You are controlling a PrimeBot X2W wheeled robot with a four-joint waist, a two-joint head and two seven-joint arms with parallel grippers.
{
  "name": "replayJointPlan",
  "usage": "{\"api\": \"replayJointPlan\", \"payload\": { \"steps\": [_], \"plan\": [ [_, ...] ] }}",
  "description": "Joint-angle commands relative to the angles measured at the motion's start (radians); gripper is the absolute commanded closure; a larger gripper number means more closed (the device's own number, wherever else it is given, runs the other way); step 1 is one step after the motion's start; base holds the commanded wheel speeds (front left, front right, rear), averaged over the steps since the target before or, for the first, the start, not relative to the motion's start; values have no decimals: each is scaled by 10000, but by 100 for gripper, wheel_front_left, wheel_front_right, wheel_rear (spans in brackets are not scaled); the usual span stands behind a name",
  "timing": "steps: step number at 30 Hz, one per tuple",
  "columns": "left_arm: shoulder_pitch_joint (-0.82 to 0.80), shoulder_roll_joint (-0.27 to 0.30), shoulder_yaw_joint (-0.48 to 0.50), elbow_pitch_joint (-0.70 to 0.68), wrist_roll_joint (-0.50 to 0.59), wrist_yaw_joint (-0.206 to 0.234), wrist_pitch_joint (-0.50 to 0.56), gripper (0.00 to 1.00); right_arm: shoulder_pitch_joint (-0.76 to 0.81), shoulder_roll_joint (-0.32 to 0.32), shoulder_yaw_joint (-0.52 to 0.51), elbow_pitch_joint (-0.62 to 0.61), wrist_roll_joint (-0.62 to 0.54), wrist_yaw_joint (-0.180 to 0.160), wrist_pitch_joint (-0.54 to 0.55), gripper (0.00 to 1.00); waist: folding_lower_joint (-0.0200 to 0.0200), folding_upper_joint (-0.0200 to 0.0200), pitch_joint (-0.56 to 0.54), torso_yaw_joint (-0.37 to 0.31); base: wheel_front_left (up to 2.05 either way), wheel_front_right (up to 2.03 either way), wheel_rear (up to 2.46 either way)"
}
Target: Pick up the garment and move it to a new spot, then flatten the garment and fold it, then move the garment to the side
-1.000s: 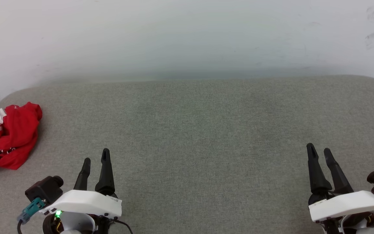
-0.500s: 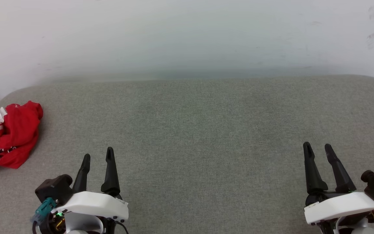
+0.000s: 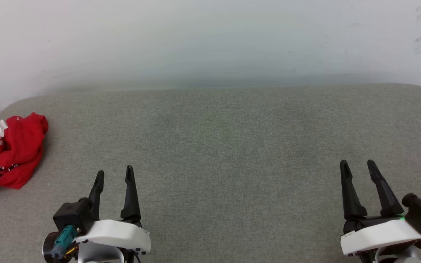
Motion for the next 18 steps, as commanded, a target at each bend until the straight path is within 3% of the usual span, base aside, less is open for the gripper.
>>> {"api": "replayJointPlan", "payload": {
  "steps": [1,18],
  "plan": [
    [34,66,-15,-113,225,52,-80,0,16,7,14,-155,-228,0,-95,0,0,-1,-4,-3,0,0,0],
    [228,-69,-107,-54,1620,138,-453,0,198,9,-60,-386,-1354,0,-464,0,0,-1,10,7,0,0,0]
  ]
}}
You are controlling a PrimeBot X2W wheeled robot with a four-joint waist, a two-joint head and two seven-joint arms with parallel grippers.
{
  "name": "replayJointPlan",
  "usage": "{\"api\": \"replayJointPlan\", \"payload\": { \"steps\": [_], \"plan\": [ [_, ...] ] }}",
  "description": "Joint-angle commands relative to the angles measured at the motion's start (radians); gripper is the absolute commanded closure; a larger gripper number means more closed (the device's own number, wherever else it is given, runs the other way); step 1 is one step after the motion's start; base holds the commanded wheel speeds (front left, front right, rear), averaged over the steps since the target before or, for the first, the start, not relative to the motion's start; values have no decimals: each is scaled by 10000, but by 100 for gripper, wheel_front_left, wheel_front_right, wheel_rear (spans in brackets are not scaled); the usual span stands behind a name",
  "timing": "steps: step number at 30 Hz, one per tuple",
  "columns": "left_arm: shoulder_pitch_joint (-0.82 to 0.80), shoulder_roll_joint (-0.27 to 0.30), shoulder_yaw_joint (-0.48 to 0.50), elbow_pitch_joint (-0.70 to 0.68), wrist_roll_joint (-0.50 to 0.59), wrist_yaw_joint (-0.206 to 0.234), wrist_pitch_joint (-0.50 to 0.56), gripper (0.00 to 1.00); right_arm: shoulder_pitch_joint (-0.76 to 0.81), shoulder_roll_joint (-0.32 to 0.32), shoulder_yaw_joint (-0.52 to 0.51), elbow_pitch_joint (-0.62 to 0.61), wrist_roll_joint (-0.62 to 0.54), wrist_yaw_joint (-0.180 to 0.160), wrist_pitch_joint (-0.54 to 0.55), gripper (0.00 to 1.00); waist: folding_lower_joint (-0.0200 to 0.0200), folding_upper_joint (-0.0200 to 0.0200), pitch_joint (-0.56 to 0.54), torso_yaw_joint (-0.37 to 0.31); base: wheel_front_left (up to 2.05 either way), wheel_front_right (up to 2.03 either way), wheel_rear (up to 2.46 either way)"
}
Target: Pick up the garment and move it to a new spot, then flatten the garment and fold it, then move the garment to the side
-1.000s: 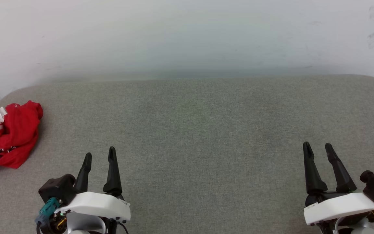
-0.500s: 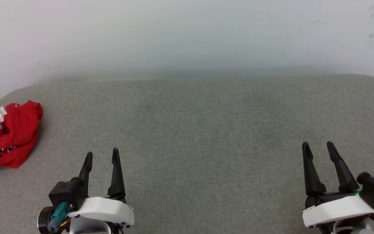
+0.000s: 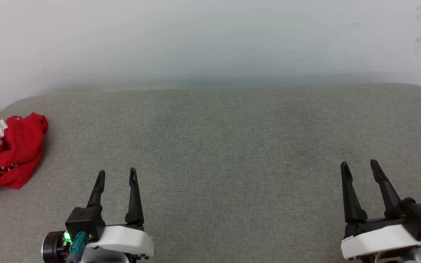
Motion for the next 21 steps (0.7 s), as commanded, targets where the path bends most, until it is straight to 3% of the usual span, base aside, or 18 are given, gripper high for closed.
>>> {"api": "replayJointPlan", "payload": {
  "steps": [1,21],
  "plan": [
    [79,-36,-9,-44,216,32,-107,0,25,10,-6,-115,-215,0,-109,0,0,0,-1,4,0,0,0],
    [307,-446,368,172,1360,-389,-455,0,250,14,-51,-142,-1041,-1,-468,0,0,0,21,40,0,0,0]
  ]
}}
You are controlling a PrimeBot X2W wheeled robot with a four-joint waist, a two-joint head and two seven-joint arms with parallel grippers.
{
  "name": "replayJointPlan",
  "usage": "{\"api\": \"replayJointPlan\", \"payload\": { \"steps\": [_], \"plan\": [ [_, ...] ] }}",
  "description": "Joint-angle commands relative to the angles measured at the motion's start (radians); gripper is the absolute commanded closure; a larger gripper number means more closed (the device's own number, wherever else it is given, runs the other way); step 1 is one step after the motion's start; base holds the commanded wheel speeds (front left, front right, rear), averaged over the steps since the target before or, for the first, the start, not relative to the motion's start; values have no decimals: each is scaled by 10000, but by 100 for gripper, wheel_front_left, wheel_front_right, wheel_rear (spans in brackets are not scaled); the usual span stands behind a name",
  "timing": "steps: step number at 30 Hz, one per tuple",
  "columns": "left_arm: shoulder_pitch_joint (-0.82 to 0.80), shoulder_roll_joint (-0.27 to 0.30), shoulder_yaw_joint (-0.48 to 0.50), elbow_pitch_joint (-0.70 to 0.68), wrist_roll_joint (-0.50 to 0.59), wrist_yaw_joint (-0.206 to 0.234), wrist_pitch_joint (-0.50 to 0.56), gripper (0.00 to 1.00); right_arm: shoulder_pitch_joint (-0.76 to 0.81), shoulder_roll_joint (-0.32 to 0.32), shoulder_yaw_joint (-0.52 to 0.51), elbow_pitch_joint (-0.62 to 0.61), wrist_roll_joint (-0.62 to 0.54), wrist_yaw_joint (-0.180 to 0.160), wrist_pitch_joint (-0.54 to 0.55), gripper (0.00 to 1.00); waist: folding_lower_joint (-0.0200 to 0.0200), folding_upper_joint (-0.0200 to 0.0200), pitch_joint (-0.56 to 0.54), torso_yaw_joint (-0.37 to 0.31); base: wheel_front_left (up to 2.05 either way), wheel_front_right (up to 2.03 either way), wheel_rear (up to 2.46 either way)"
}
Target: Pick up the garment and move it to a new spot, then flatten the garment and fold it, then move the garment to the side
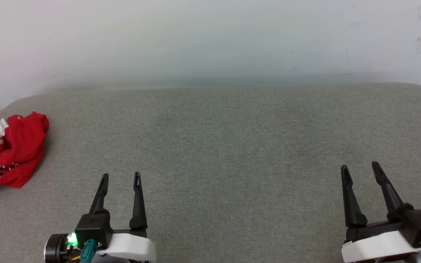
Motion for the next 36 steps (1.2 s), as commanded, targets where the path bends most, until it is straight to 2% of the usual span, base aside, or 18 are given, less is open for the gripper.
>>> {"api": "replayJointPlan", "payload": {
  "steps": [1,13,25,33,35,36],
  "plan": [
    [110,-15,54,-9,213,-49,-66,0,69,16,31,-37,-163,-3,-83,0,0,0,-6,3,0,0,0],
    [135,-142,298,192,83,-334,-97,0,138,16,-41,157,202,-3,-92,0,0,0,-15,-7,0,0,0],
    [78,-163,332,220,-28,-346,-88,0,150,16,-93,181,280,-3,-92,0,0,0,-28,139,0,0,0],
    [-49,-161,391,139,4,-320,-88,0,240,17,-49,31,206,-3,-92,0,0,0,1,871,0,0,0],
    [-56,-161,432,131,11,-295,-88,0,245,17,-6,-8,163,-3,-92,0,0,0,12,1147,0,0,0],
    [-78,-164,467,124,-9,-274,-88,0,226,17,-3,-53,133,-3,-92,0,0,0,47,1595,0,0,0]
  ]
}}
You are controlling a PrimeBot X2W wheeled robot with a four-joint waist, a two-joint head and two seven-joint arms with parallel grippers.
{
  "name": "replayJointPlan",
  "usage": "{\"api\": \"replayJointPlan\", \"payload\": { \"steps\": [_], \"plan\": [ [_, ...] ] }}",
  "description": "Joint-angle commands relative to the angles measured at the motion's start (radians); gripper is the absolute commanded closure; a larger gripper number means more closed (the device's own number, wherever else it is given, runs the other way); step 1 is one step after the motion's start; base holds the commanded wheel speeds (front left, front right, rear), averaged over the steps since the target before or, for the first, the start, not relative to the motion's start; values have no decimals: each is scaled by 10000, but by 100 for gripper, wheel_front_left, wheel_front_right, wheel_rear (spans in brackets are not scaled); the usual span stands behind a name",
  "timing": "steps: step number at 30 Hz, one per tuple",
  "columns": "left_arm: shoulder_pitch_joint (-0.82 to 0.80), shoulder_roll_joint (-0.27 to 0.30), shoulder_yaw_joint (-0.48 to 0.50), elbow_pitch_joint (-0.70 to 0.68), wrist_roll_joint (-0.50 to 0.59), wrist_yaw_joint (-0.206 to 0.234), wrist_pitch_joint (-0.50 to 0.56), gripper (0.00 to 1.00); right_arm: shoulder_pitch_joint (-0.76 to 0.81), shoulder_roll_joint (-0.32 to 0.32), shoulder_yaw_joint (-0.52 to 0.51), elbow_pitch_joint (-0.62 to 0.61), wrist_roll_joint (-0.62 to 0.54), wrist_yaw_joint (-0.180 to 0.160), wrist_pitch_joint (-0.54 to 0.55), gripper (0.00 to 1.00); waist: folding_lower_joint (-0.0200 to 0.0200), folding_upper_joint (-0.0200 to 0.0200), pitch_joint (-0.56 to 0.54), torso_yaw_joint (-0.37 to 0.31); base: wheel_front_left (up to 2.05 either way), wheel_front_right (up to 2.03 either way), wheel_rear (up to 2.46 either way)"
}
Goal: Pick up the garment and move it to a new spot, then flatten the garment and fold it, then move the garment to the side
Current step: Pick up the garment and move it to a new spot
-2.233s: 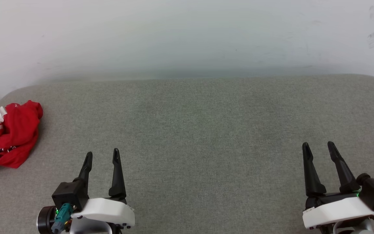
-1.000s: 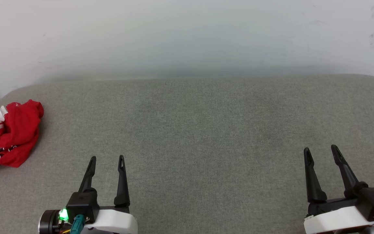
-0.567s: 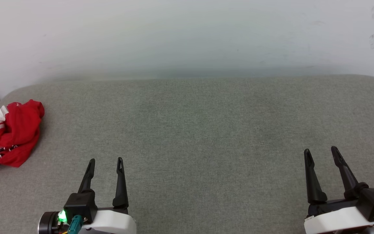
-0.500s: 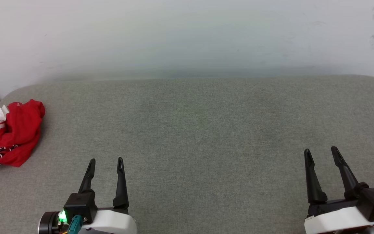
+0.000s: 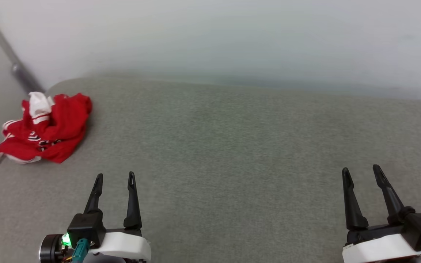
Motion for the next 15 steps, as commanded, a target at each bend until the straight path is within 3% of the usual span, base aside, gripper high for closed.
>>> {"api": "replayJointPlan", "payload": {
  "steps": [1,15],
  "plan": [
    [-62,-9,27,-18,15,30,-28,0,89,17,19,-47,4,-3,-21,0,0,0,33,428,0,0,0],
    [93,-10,229,-51,-186,191,-28,0,93,17,232,-246,-314,-3,-20,0,0,0,131,2490,0,0,0]
  ]
}}
